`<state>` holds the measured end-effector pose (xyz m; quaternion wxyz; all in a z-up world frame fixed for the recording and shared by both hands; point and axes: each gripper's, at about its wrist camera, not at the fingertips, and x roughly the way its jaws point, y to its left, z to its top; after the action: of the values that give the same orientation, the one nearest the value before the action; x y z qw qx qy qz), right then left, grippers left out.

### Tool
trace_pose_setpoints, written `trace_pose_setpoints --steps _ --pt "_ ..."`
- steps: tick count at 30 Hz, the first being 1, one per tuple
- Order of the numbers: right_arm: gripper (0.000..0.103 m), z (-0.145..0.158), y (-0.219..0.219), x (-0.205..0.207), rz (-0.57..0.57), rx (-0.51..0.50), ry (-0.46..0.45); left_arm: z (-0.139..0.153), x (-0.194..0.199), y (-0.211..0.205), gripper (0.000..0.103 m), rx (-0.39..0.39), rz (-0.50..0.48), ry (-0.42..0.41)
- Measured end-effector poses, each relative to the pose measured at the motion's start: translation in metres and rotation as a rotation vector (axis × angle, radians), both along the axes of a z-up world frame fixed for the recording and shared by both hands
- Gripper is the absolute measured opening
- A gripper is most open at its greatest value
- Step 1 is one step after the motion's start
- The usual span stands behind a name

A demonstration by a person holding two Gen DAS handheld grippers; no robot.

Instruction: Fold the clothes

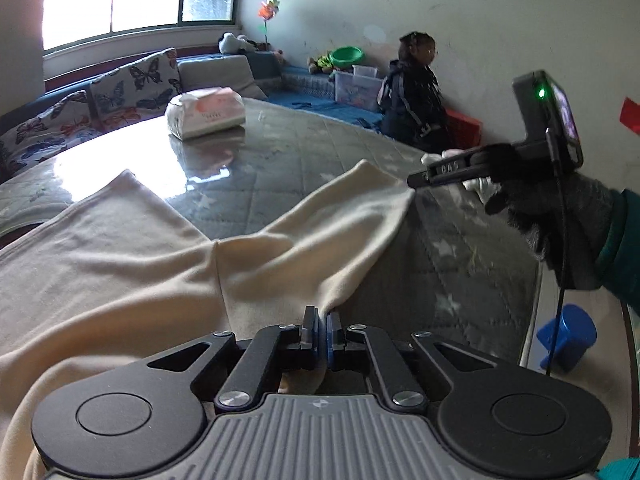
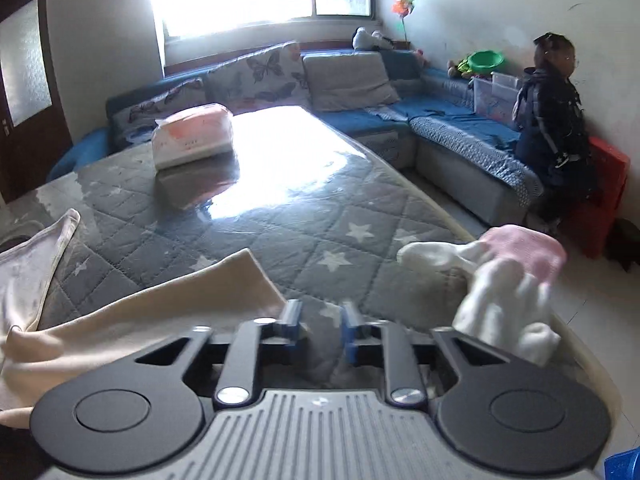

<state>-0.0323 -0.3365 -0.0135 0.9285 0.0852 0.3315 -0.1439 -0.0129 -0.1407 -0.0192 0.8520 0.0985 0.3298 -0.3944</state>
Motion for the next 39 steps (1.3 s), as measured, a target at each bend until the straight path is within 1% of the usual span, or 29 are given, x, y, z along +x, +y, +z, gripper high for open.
trace_pose_setpoints --steps 1,2,4,6,8,9,12,13,15,17,19,20,21,24,26,27,28,31,33,34,36,39 --pt "0.037 0.001 0.002 0.0 0.014 -0.002 -0.006 -0.001 -0.001 0.0 0.006 0.002 -0.002 0.001" --pt "0.044 0.003 0.005 0.001 0.033 -0.003 -0.014 0.0 -0.002 0.0 0.007 -0.001 -0.006 0.003" --pt "0.047 0.005 0.012 0.004 0.072 -0.007 -0.03 0.001 -0.004 0.0 0.01 -0.008 -0.014 0.006" --pt "0.054 0.005 0.02 0.009 0.119 -0.013 -0.045 0.001 -0.006 -0.001 0.01 -0.007 -0.019 0.007" --pt "0.055 0.005 0.031 0.022 0.187 -0.014 -0.057 0.0 -0.009 -0.001 0.011 -0.007 -0.015 0.006" --pt "0.057 0.004 0.036 0.029 0.219 -0.01 -0.055 0.0 -0.01 -0.001 0.011 -0.011 -0.011 0.009" --pt "0.061 -0.001 0.043 0.045 0.263 0.005 -0.03 0.0 -0.01 0.002 0.013 -0.024 0.002 0.021" --pt "0.062 -0.005 0.045 0.051 0.271 0.009 -0.016 0.001 -0.01 0.003 0.014 -0.03 0.005 0.028" --pt "0.066 -0.01 0.047 0.057 0.265 -0.021 -0.016 0.001 -0.012 0.004 0.019 -0.041 0.008 0.038" --pt "0.066 -0.01 0.047 0.059 0.25 -0.034 -0.014 0.002 -0.015 0.006 0.022 -0.047 0.001 0.042" --pt "0.067 -0.007 0.046 0.061 0.219 -0.038 -0.007 0.006 -0.019 0.01 0.022 -0.059 0.002 0.033" --pt "0.068 -0.005 0.045 0.06 0.206 -0.047 -0.004 0.009 -0.02 0.012 0.024 -0.066 0.005 0.026" --pt "0.07 -0.004 0.046 0.058 0.202 -0.056 -0.006 0.012 -0.021 0.015 0.028 -0.075 0.011 0.017" --pt "0.075 0.002 0.053 0.044 0.243 -0.055 -0.032 0.021 -0.018 0.023 0.037 -0.106 0.068 -0.021" --pt "0.077 0.004 0.059 0.034 0.279 -0.05 -0.043 0.019 -0.011 0.027 0.041 -0.105 0.112 -0.011" --pt "0.083 0.004 0.065 0.028 0.302 -0.049 -0.045 0.017 -0.008 0.028 0.042 -0.1 0.13 0.0" --pt "0.086 0.002 0.069 0.023 0.318 -0.05 -0.041 0.013 -0.006 0.029 0.042 -0.091 0.142 0.016" --pt "0.087 -0.006 0.077 0.015 0.334 -0.063 -0.021 0.004 -0.009 0.032 0.042 -0.071 0.153 0.048" --pt "0.092 -0.011 0.08 0.01 0.332 -0.068 -0.008 0.002 -0.016 0.038 0.05 -0.077 0.148 0.05" --pt "0.093 -0.01 0.08 0.008 0.33 -0.066 -0.004 0.003 -0.019 0.041 0.051 -0.082 0.147 0.051" --pt "0.096 -0.009 0.082 0.004 0.333 -0.067 0.003 0.004 -0.026 0.05 0.052 -0.089 0.153 0.054" --pt "0.099 -0.007 0.085 -0.002 0.339 -0.075 0.011 0.009 -0.036 0.065 0.052 -0.092 0.172 0.037"
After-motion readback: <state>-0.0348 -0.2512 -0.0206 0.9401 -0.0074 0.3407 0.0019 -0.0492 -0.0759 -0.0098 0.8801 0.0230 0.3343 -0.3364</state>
